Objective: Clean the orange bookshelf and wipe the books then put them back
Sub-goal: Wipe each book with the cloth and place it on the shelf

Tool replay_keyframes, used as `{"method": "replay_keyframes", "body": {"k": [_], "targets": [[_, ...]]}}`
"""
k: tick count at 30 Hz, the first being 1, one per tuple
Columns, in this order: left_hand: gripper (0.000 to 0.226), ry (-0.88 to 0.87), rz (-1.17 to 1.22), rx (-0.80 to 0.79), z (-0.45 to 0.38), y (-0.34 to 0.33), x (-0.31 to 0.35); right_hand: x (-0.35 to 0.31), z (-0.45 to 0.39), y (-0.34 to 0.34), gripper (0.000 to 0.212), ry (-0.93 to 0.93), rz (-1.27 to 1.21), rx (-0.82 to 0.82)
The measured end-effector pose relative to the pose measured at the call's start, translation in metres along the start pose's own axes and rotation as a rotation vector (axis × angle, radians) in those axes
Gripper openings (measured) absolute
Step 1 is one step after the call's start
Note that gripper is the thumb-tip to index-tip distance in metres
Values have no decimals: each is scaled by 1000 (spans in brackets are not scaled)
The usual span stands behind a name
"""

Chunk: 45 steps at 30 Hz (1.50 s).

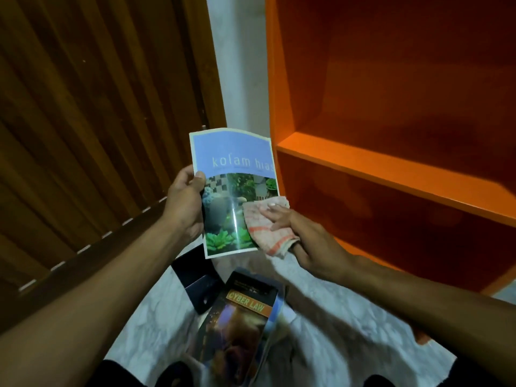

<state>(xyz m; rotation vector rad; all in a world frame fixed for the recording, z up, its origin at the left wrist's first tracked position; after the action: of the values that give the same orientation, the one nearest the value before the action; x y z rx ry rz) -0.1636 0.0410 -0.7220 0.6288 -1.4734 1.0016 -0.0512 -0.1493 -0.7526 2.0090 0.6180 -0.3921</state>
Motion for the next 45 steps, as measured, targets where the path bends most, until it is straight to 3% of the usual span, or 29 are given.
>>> {"method": "replay_keyframes", "body": {"k": [5,8,10,15,19,22,25,27,30,35,41,43,45], "targets": [[18,13,-98,84,-1,25,-3,-16,19,-26,55,117,70,-192],[18,-47,-178,48,0,28,-5,-4,16,-23,47,11,31,-170],[18,-20,-215,-5,2,25,-11,9,5,-9,39,-126,-58,-19],[18,6,-262,-110,12,10,-22,27,-28,44,18,-410,-203,555],[19,15,-215,-170,23,-13,-28,32,-54,57,12,-474,-177,675],[24,65,-101,-226,32,-40,-32,20,-65,41,28,-409,-105,547],[25,143,78,-221,33,-50,-34,5,-63,5,61,-345,-97,344],[30,188,197,-185,28,-44,-35,-3,-57,-15,68,-300,-95,249],[26,266,304,-91,16,-24,-39,-9,-46,-33,62,-151,-92,155],[31,245,231,34,2,8,-36,-34,-23,-57,70,143,-25,-104],[31,178,227,112,-6,28,-23,-42,6,-75,44,352,178,-314],[31,174,221,126,-11,35,-21,-26,14,-76,39,264,191,-349],[30,190,202,147,-14,41,-20,9,23,-76,31,-42,85,-333]]}}
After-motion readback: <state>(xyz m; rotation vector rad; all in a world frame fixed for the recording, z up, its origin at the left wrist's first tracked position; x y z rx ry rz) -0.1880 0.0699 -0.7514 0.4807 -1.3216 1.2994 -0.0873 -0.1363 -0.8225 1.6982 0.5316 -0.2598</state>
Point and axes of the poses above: each hand's wrist, its own z-axis away from the middle knuckle, its own y-axis out of the back of the hand, x = y × z, the point moved 7 cm from there along -z, towards the middle knuckle, and after that the axes turned 2 degrees about -x, right-handed, at the moved point
